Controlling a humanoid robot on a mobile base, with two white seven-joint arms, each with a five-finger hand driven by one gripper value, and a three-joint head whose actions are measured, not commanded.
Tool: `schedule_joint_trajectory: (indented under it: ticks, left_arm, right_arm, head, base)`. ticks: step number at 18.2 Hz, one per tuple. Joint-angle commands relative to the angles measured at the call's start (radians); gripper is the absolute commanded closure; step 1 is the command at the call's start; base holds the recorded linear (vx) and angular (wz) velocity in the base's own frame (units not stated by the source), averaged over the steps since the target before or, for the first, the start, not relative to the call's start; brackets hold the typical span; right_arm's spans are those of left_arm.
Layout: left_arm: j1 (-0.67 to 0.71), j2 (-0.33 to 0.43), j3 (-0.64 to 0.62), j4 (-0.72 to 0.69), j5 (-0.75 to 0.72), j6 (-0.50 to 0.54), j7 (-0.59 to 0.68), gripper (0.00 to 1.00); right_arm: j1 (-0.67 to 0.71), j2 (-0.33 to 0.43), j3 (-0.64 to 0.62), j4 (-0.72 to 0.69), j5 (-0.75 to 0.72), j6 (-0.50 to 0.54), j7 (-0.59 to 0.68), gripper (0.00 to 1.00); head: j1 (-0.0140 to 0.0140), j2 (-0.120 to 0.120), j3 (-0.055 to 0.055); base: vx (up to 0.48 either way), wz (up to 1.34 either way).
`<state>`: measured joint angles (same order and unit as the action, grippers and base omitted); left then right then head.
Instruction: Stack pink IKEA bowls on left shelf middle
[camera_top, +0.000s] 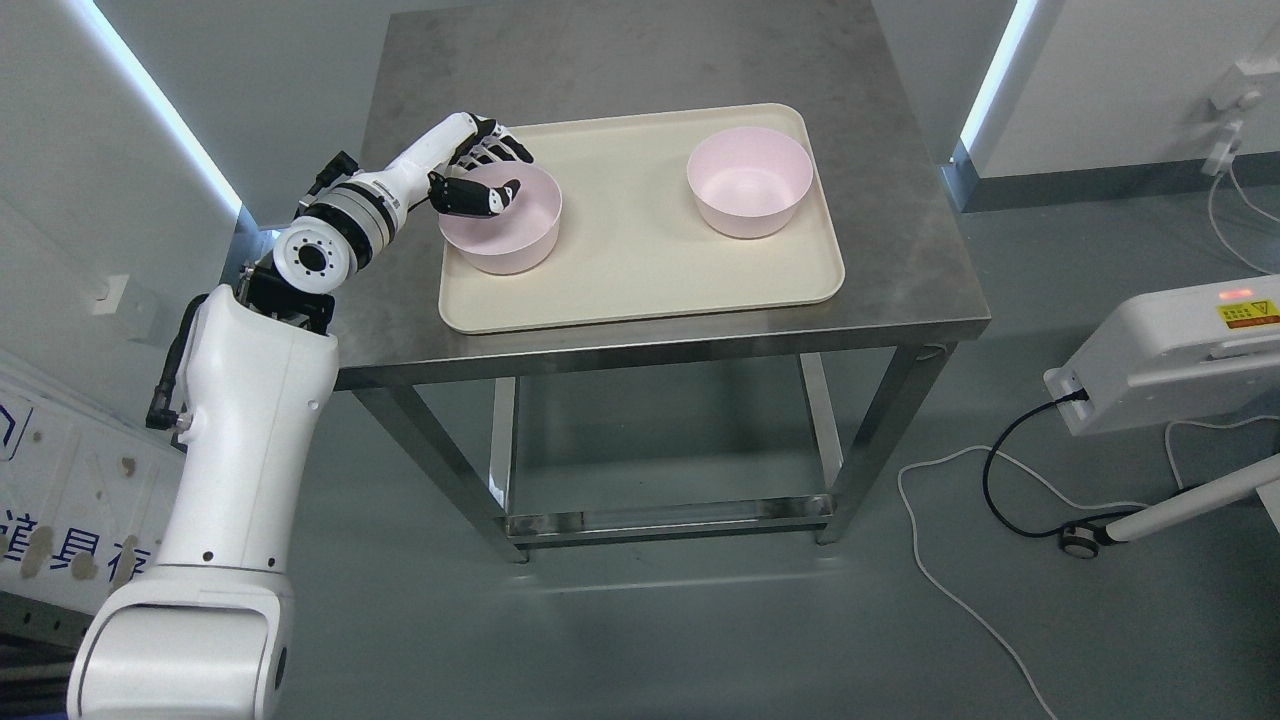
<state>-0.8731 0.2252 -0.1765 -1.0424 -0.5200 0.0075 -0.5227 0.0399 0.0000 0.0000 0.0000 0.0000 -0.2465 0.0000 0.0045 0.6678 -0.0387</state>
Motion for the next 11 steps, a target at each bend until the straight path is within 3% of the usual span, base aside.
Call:
schedule_joint_trajectory:
  ticks: [1, 4, 11]
  left_arm:
    - [-0.006, -0.004, -0.027, 0.048, -0.106, -0.046, 0.003, 0.78]
    - [-0.006, -0.006, -0.061, 0.048, -0.15, -0.093, 0.004, 0.8]
    - [-0.007, -0.059, -0.035, 0.039, -0.158, -0.15, 0.016, 1.0]
  right_arm:
    - [0.0, -0.017, -0.005, -0.017, -0.002, 0.0, 0.0, 0.0]
    - [0.0, -0.017, -0.005, -0.017, -0.002, 0.0, 0.0, 0.0]
    - [0.0, -0.017, -0.005, -0.017, -0.002, 0.0, 0.0, 0.0]
  head:
    - [0.0, 0.0, 0.0]
    - [0.0, 0.0, 0.0]
    - [0.0, 0.0, 0.0]
  base:
    - [0.0, 0.0]
    - [0.0, 0.0]
    - [0.0, 0.0]
